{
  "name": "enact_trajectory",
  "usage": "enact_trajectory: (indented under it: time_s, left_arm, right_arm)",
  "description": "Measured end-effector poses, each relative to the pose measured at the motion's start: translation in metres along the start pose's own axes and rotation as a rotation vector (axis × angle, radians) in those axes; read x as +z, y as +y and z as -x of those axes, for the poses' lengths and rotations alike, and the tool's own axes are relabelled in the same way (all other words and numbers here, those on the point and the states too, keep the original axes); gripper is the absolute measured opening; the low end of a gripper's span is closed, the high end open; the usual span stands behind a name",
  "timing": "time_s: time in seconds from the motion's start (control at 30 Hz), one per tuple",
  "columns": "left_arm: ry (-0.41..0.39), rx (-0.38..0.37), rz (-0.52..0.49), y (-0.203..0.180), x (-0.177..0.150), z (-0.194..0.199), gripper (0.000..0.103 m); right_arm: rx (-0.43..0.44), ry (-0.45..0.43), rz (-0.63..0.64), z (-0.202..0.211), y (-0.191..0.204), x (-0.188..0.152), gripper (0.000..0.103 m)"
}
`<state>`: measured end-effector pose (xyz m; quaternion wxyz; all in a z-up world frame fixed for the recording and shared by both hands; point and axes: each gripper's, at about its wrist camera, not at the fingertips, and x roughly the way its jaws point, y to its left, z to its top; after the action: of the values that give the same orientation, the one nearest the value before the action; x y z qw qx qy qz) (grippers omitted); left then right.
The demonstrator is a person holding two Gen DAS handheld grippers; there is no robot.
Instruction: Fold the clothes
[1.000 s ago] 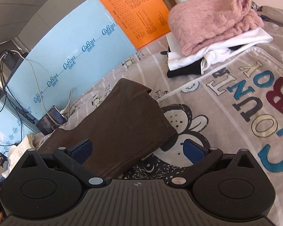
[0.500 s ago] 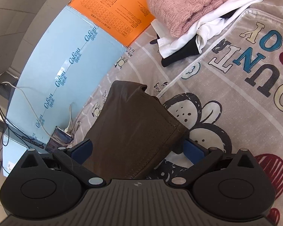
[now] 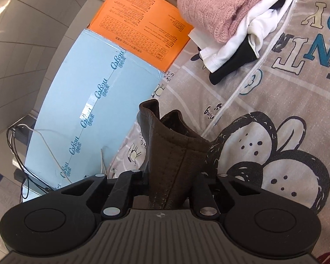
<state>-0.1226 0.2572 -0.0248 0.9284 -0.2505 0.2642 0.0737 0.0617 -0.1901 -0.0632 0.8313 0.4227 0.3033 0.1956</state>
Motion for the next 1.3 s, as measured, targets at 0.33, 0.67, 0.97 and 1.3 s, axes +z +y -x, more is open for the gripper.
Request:
enact_trajectory:
  time_s: [0.33, 0.67, 0.97, 1.3]
  left_arm:
    - [0.039, 0.000, -0.198, -0.029, -0.015, -0.009, 0.103]
    - [0.038, -0.004, -0.194, -0.026, -0.014, -0.008, 0.103]
    - [0.027, -0.008, -0.175, -0.023, -0.012, -0.005, 0.103]
    - [-0.167, -0.059, 0.080, 0.017, 0.004, 0.027, 0.103]
  right_arm:
    - [0.099, -0.148, 0.216, 0.035, 0.036, -0.012, 0.007]
    - [0.319, 0.009, 0.474, 0.015, 0.129, -0.061, 0.007]
    - [0.312, 0.299, 0.742, -0.026, 0.148, -0.146, 0.009]
    - [0.466, 0.433, 0.832, -0.014, 0.142, -0.166, 0.072]
